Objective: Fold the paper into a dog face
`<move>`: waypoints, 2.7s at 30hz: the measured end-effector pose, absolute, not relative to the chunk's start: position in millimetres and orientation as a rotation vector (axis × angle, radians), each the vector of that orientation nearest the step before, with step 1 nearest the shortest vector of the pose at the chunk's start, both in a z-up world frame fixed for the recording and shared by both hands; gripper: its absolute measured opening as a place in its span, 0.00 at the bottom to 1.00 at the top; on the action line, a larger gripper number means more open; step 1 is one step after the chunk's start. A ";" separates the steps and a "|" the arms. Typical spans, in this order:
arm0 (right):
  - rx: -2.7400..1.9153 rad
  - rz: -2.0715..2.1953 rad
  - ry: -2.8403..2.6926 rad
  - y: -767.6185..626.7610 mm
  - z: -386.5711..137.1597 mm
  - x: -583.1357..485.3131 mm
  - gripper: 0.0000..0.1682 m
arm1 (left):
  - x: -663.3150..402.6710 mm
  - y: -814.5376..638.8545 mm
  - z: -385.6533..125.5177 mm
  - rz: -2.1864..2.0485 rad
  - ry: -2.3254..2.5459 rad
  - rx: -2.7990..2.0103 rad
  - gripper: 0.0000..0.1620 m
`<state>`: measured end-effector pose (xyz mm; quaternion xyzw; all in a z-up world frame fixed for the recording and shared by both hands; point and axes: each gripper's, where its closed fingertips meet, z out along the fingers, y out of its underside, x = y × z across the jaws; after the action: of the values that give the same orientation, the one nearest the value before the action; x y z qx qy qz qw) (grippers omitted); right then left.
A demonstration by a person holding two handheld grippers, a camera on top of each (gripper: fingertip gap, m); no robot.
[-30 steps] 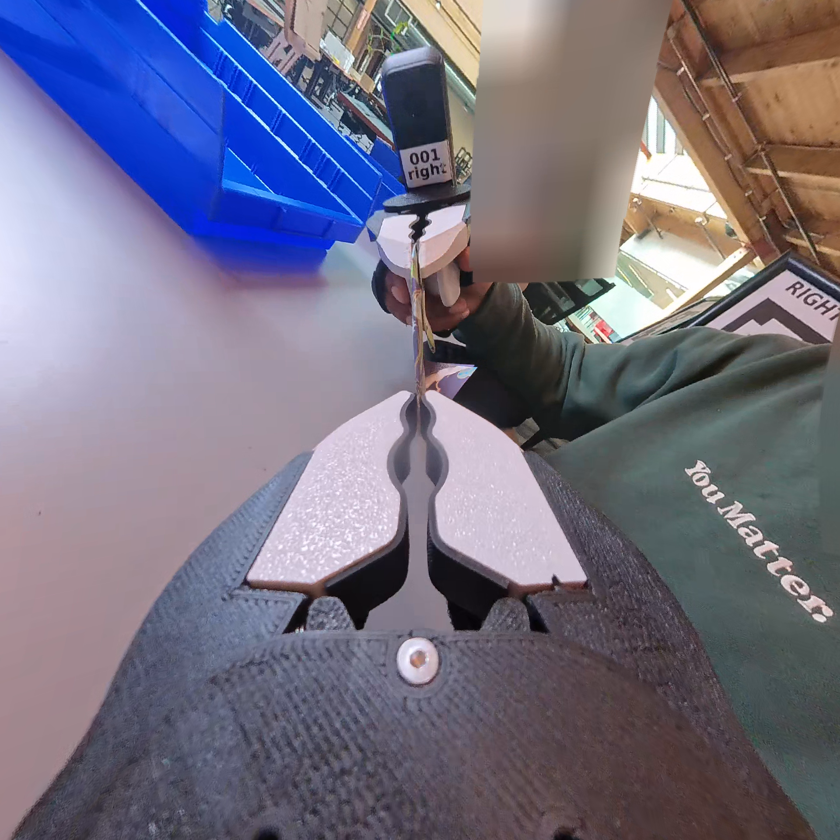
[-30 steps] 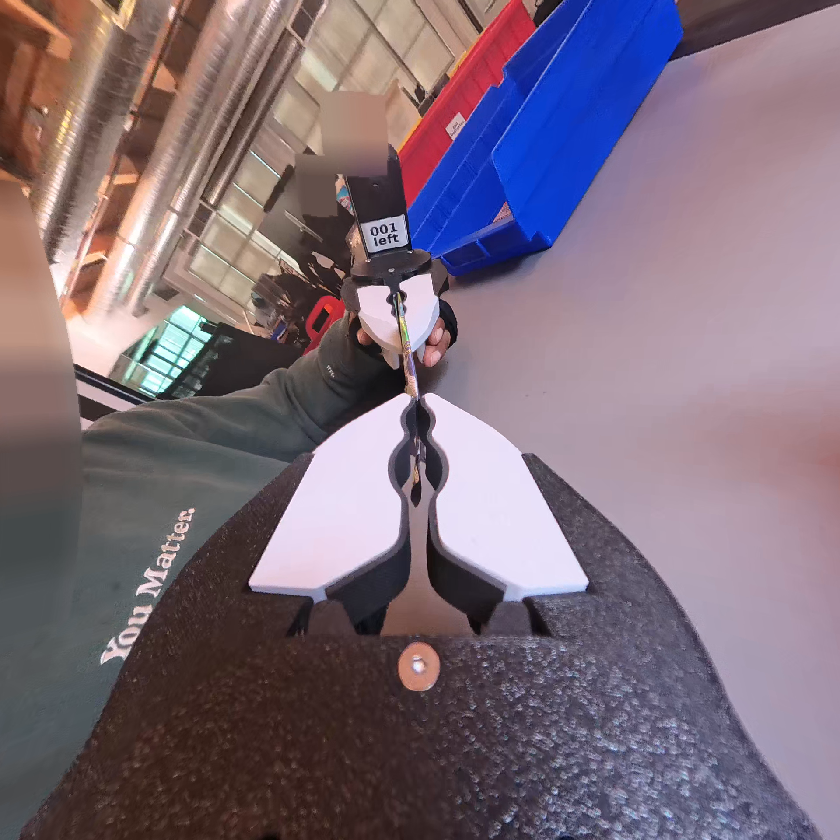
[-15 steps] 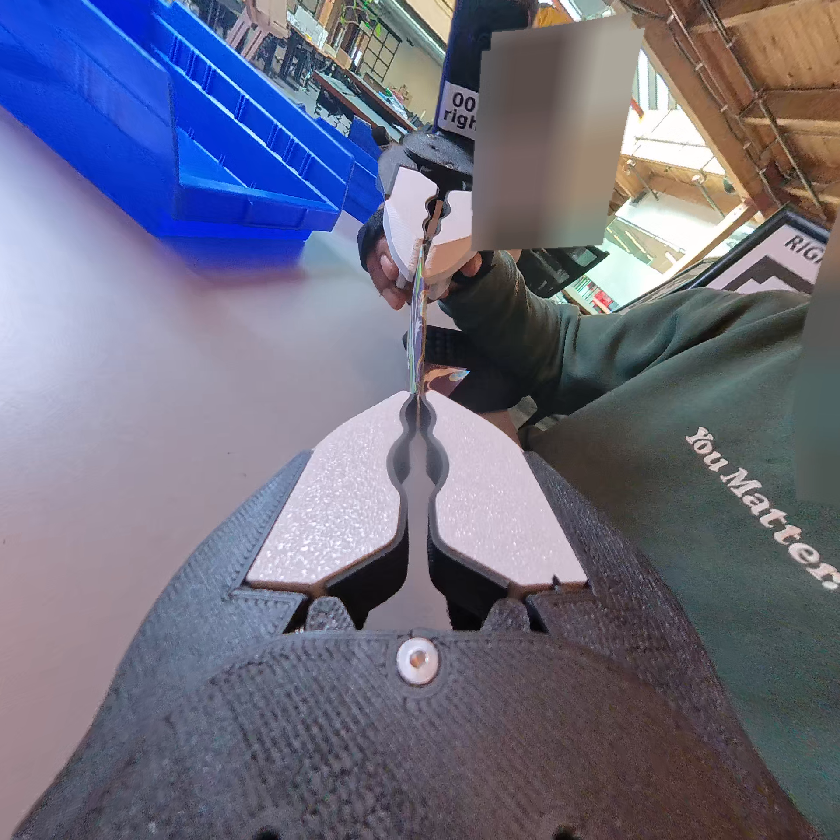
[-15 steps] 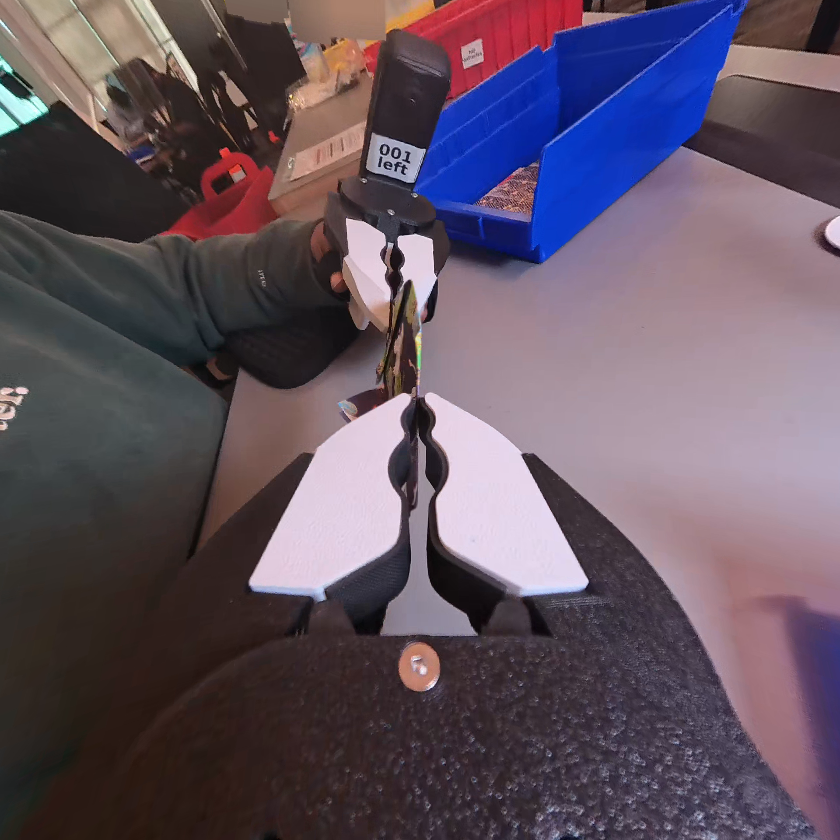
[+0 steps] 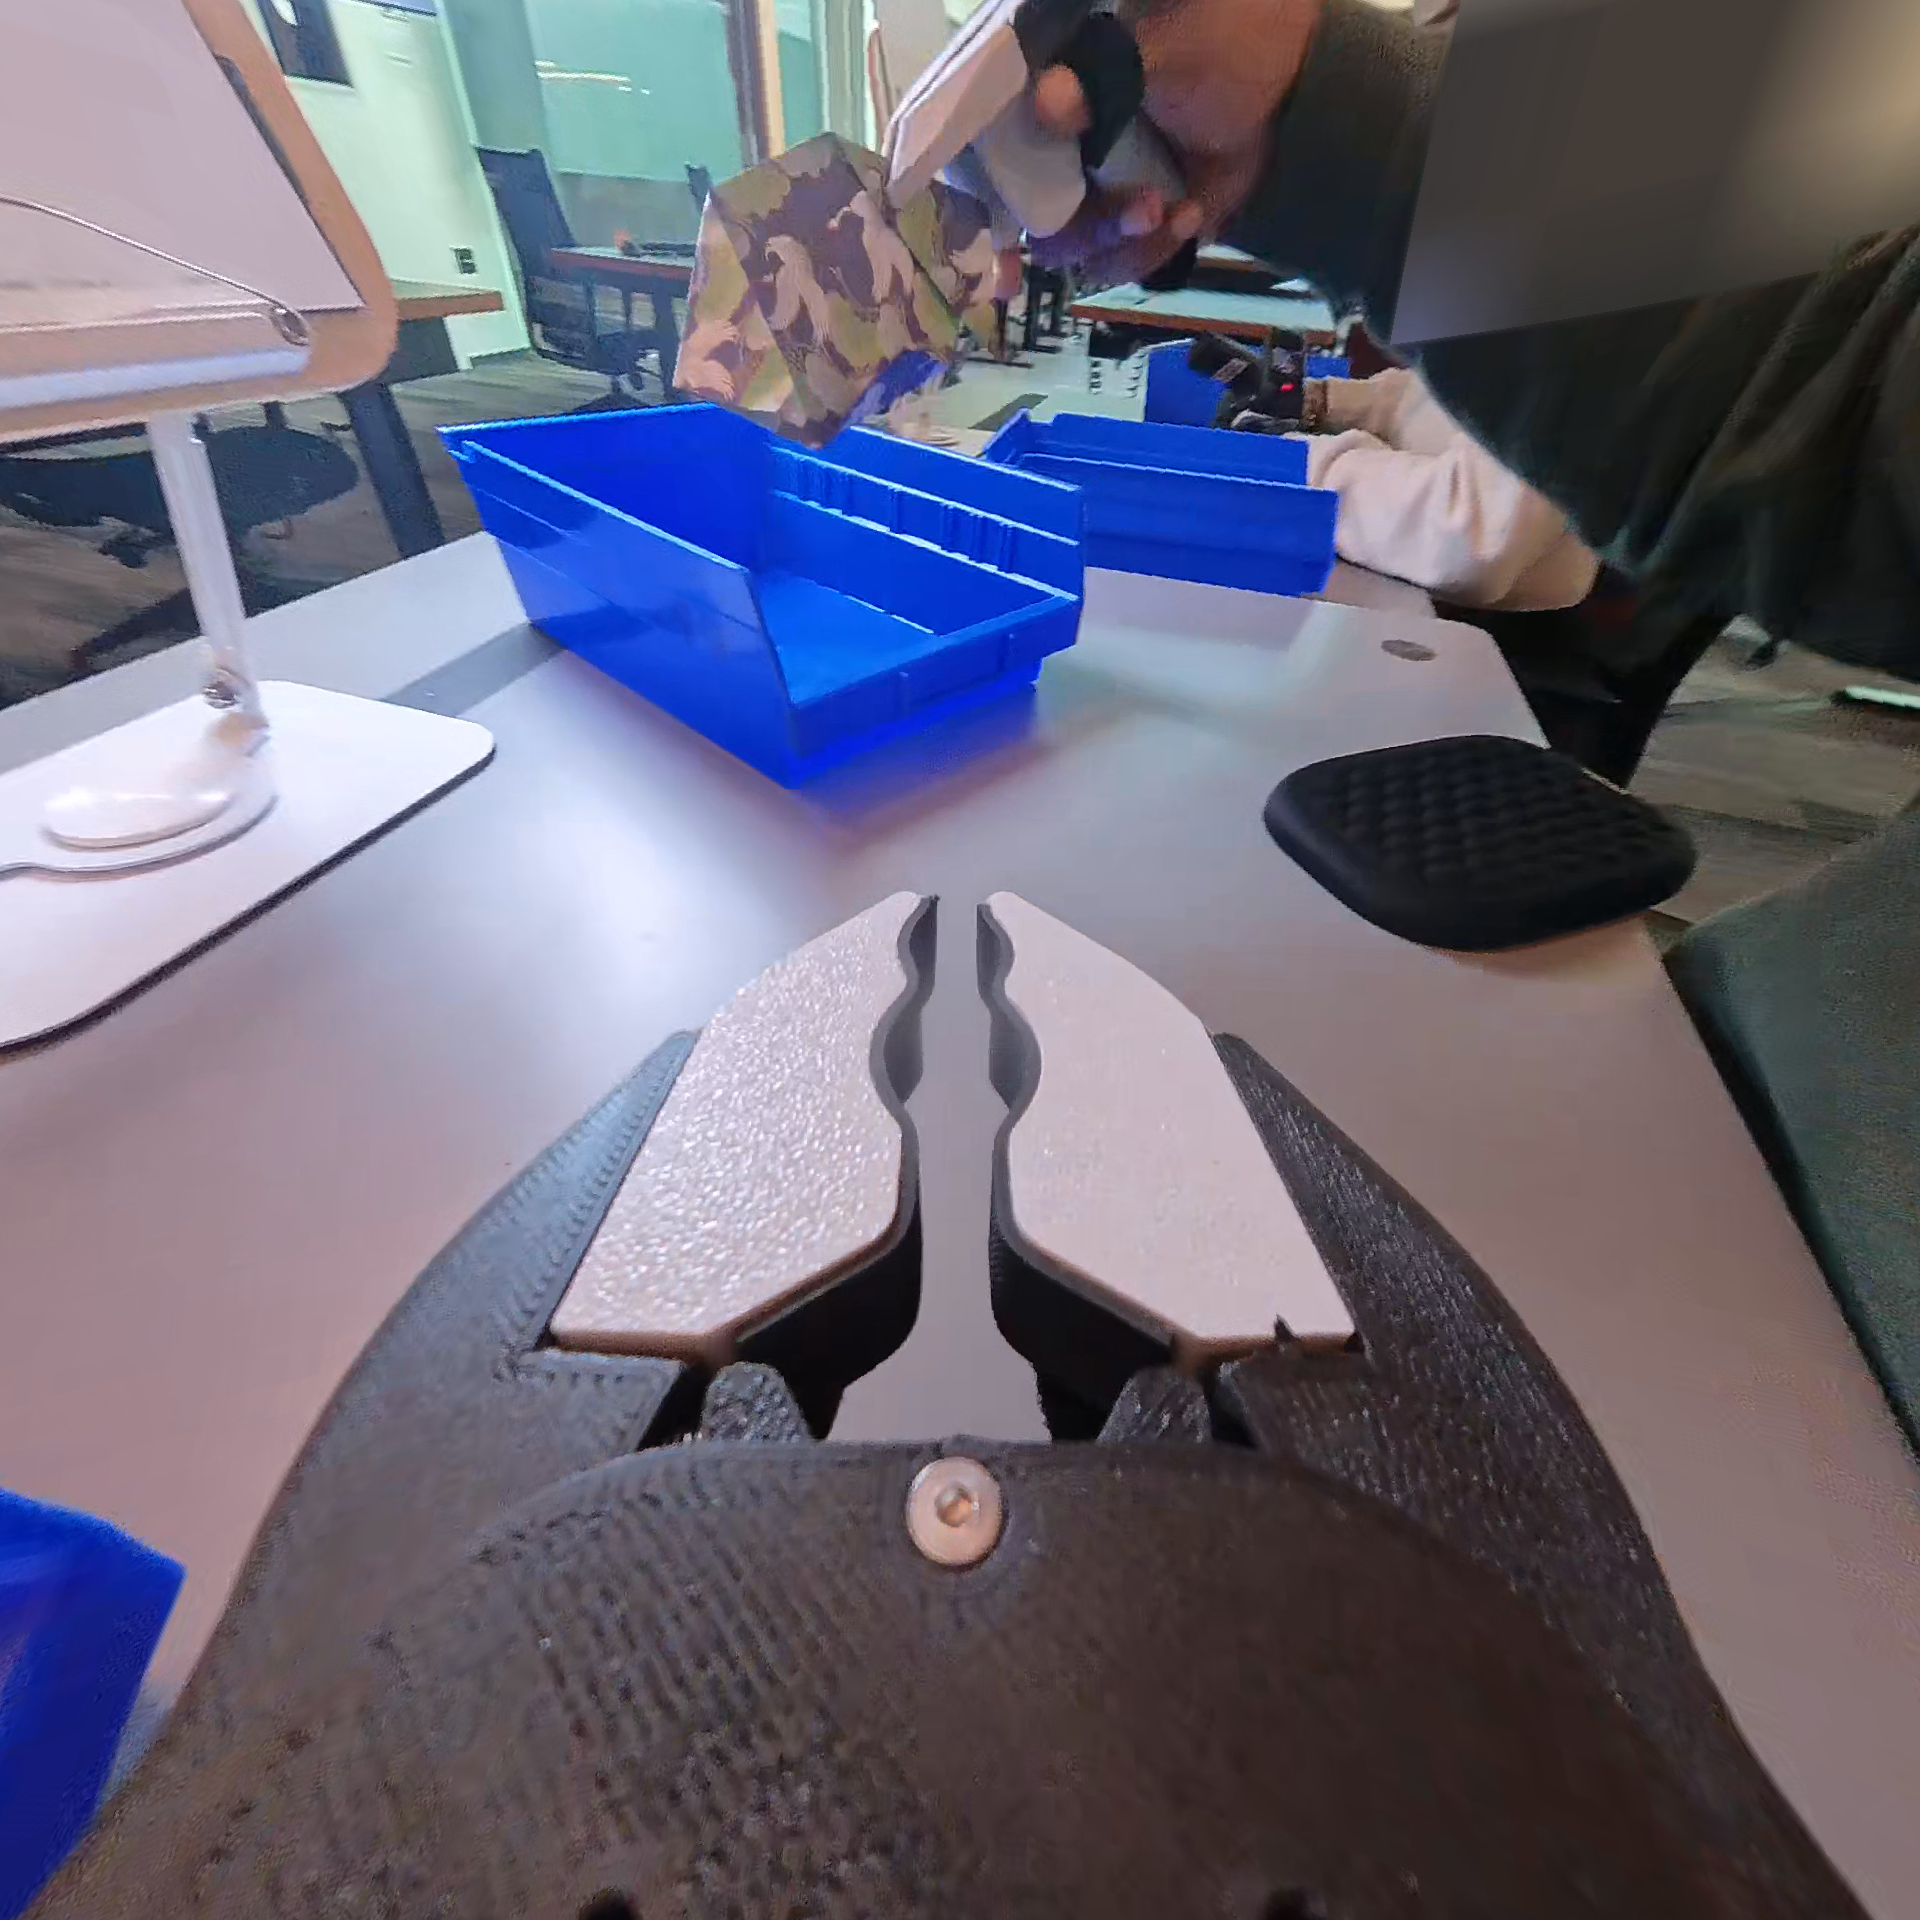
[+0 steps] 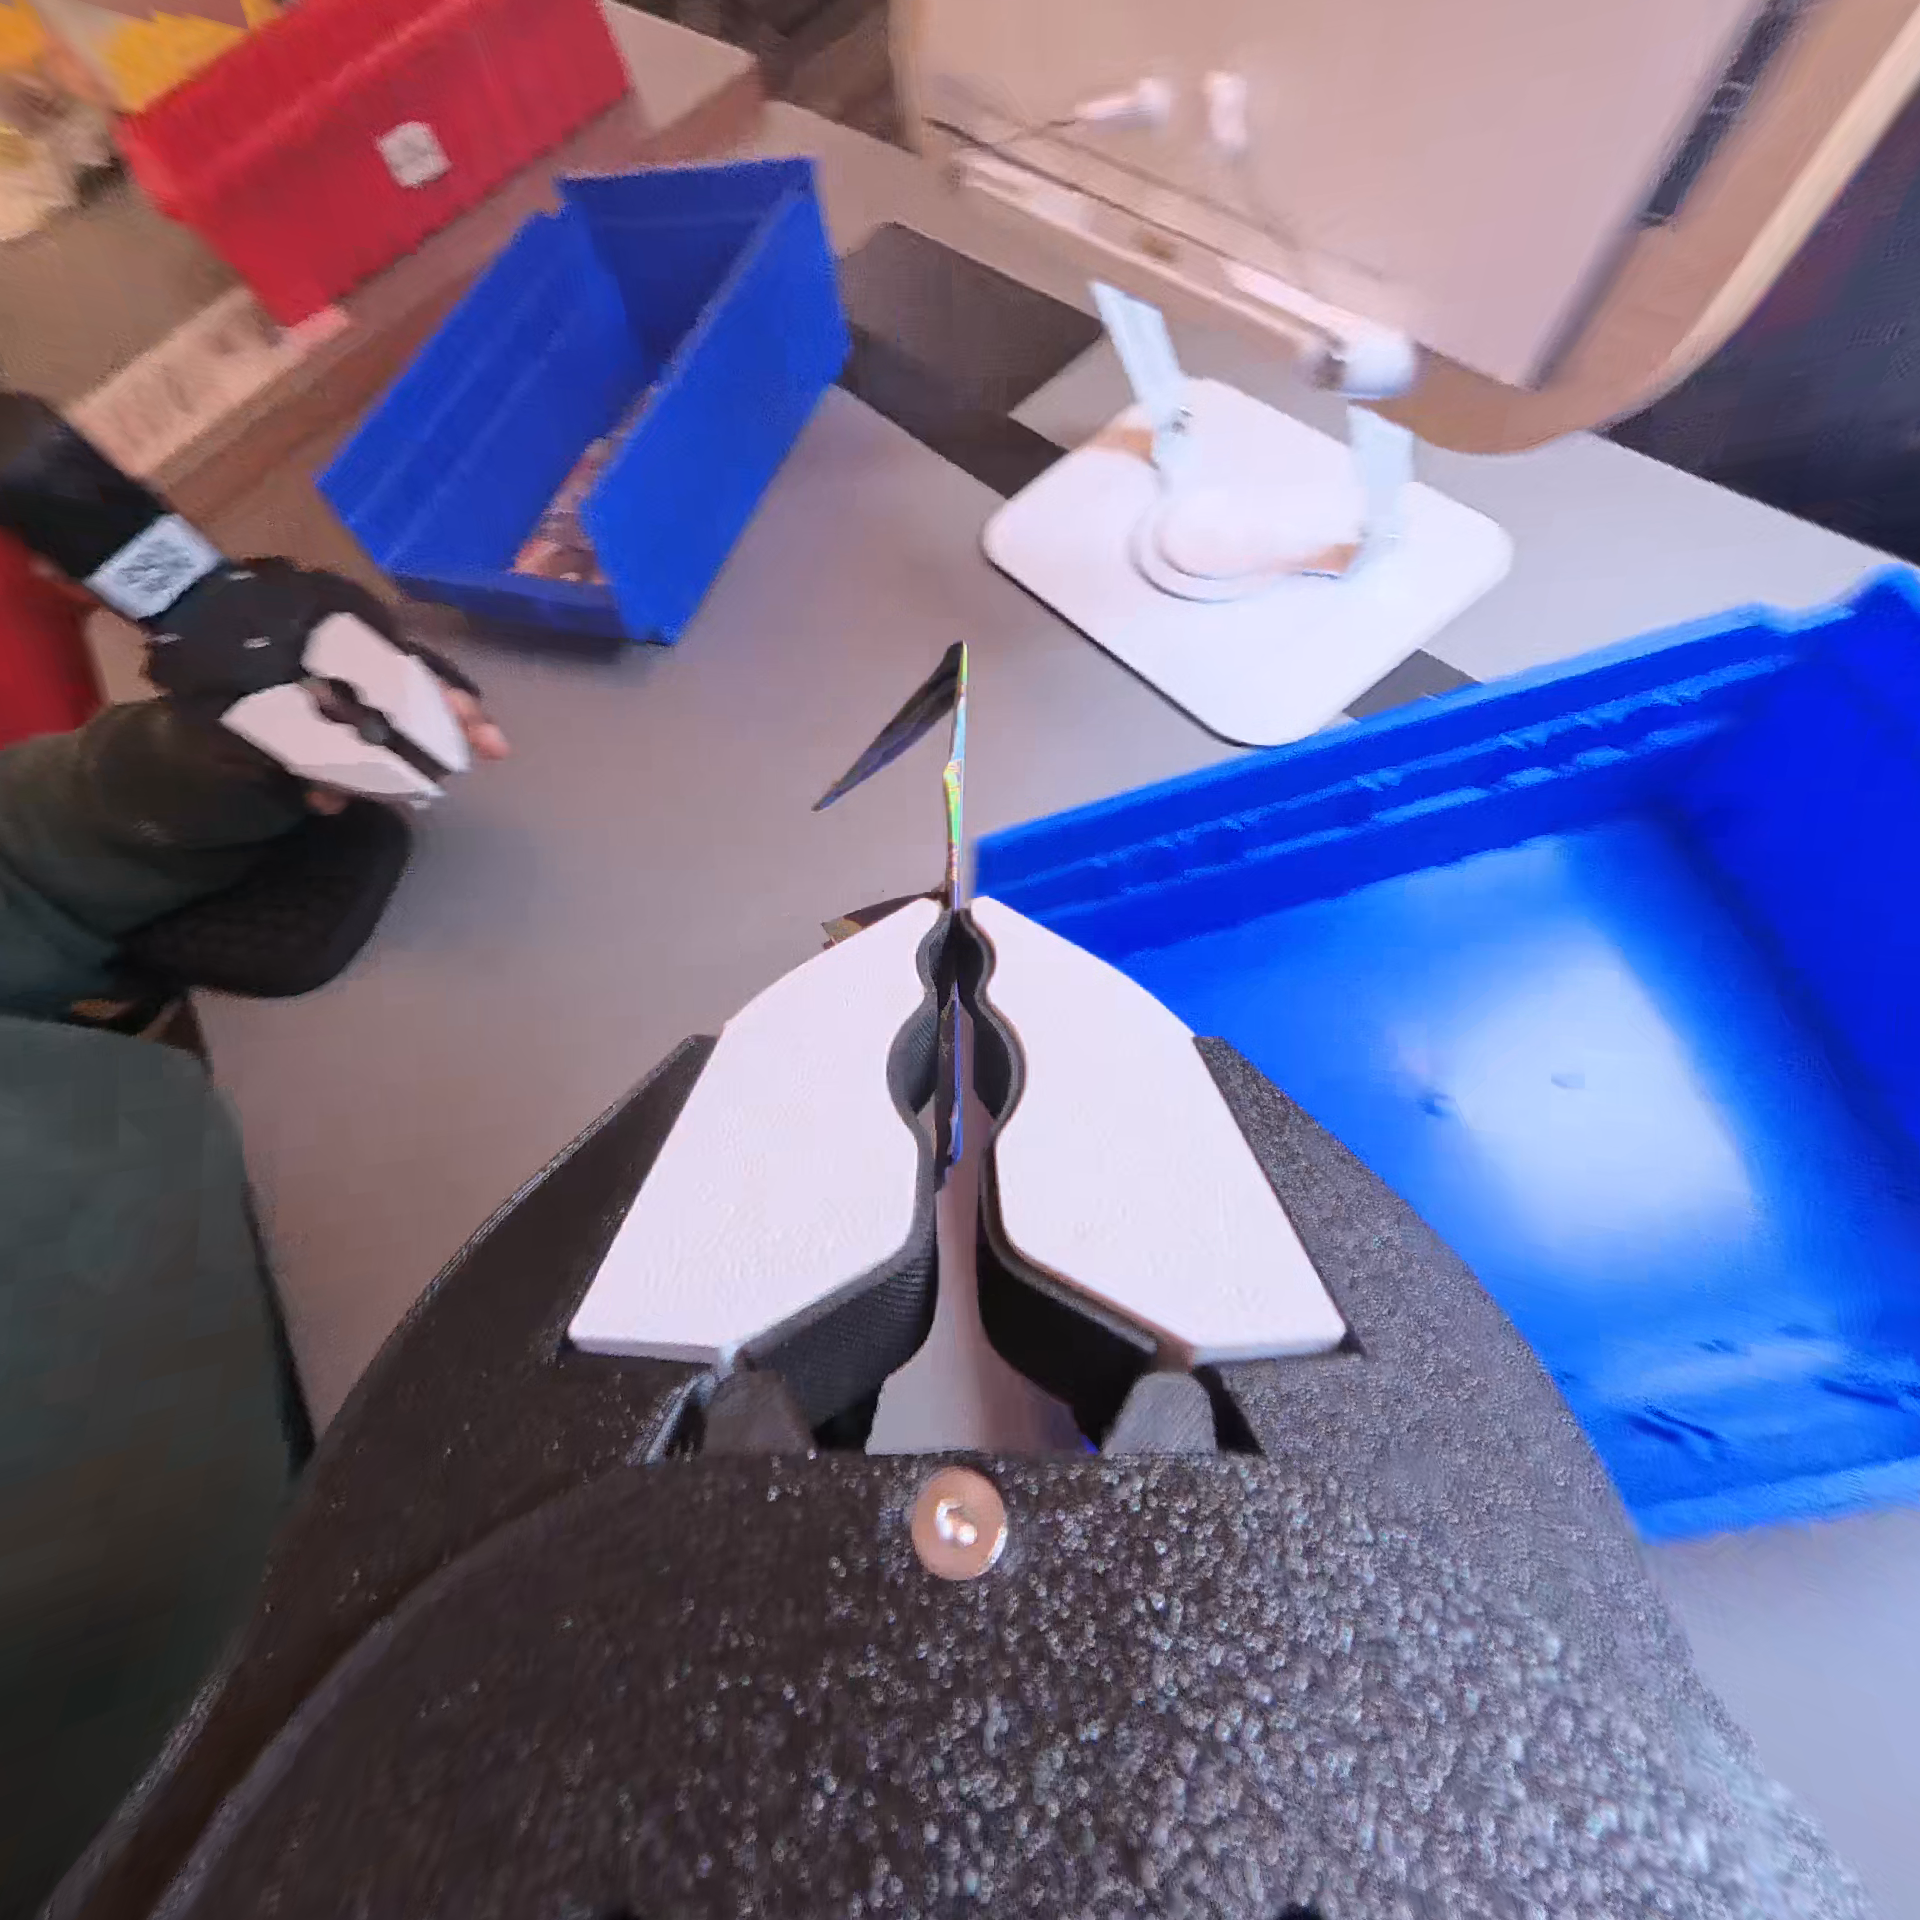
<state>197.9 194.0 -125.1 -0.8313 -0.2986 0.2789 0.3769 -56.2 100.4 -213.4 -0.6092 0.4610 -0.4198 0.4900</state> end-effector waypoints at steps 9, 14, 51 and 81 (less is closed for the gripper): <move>-2.543 0.503 -0.427 289.2 -203.9 288.7 0.00 | -52.3 100.9 -233.8 -0.950 1.181 -1.497 0.00; -2.688 0.436 -0.390 313.3 -257.4 289.6 0.00 | -50.6 98.3 -240.5 -0.941 1.217 -1.496 0.00; -1.631 0.628 -0.560 136.5 -188.2 111.3 0.16 | -222.2 215.7 -137.1 -0.397 0.591 -1.584 0.14; -1.699 0.681 -0.603 132.9 -217.6 107.7 0.16 | -322.5 303.9 -343.0 -0.050 1.106 -2.853 0.78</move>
<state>107.7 132.9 -217.6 -0.7239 -0.2569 0.2901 0.5708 -322.5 303.9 -343.0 -0.9315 0.3612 -0.0164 0.0404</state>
